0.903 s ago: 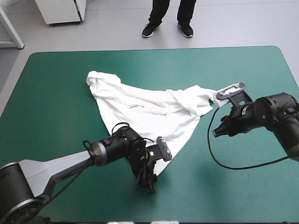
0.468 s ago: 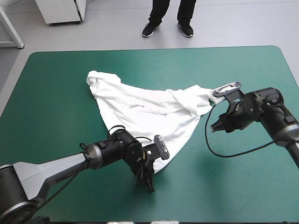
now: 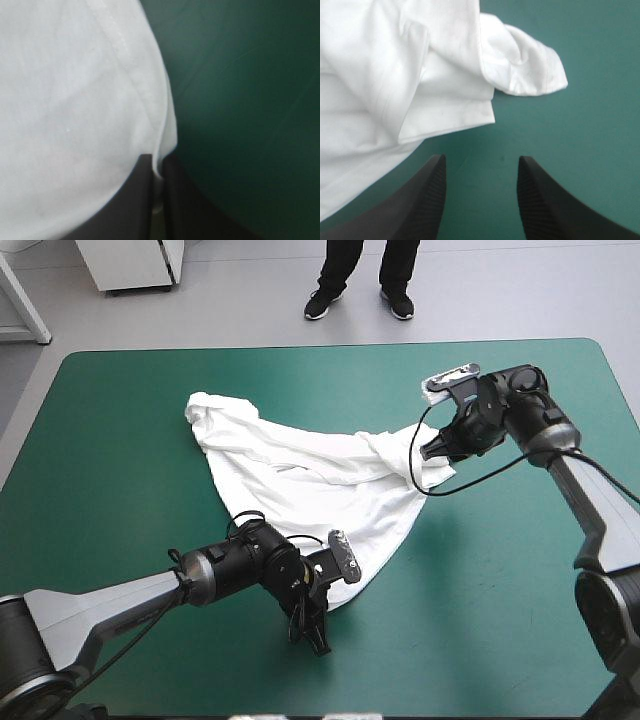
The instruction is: Fold the cloth
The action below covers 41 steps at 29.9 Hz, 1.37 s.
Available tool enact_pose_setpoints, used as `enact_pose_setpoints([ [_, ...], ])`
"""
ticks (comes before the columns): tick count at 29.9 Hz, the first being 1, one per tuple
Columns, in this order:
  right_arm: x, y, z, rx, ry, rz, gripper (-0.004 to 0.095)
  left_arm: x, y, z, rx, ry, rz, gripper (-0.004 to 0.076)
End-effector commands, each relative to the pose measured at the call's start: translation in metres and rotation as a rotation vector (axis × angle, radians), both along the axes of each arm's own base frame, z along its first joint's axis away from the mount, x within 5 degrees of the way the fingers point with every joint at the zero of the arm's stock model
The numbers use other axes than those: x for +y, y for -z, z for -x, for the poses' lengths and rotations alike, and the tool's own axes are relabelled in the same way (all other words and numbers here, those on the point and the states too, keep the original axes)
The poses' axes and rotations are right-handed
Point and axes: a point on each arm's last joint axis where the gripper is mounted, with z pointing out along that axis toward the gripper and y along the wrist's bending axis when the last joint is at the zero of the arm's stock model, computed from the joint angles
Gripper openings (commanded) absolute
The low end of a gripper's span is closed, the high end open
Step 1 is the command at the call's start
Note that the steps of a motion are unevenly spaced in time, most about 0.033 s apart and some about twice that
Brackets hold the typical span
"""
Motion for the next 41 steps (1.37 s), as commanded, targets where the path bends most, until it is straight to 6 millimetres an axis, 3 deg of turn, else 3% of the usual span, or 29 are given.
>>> enact_pose_setpoints([
  [1, -0.008, -0.012, -0.017, -0.065, 0.029, -0.017, 0.0434, 0.005, -0.004, 0.017, 0.118, -0.016, -0.026, -0.0009],
  [11, -0.038, 0.023, -0.062, -0.023, 0.092, -0.099, 0.0542, 0.008, -0.008, 0.019, 0.127, -0.018, -0.032, -0.0009],
  [23, -0.038, 0.065, -0.099, 0.007, 0.092, -0.124, 0.0542, 0.009, -0.008, 0.019, 0.138, -0.041, -0.038, -0.0009],
  [31, -0.039, 0.089, -0.107, 0.069, 0.106, -0.149, 0.0529, 0.009, -0.008, 0.02, 0.146, -0.053, -0.043, -0.0009],
  [36, -0.036, 0.118, -0.105, 0.206, 0.105, -0.161, 0.03, 0.008, -0.01, 0.019, 0.143, -0.053, -0.038, -0.0009],
  [40, -0.031, 0.123, -0.103, 0.245, 0.049, -0.204, 0.0016, 0.009, -0.01, 0.019, 0.148, -0.054, -0.044, -0.0009],
  [41, -0.03, 0.123, -0.103, 0.25, 0.046, -0.209, -0.0011, 0.009, -0.01, 0.019, 0.148, -0.051, -0.044, -0.0009],
])
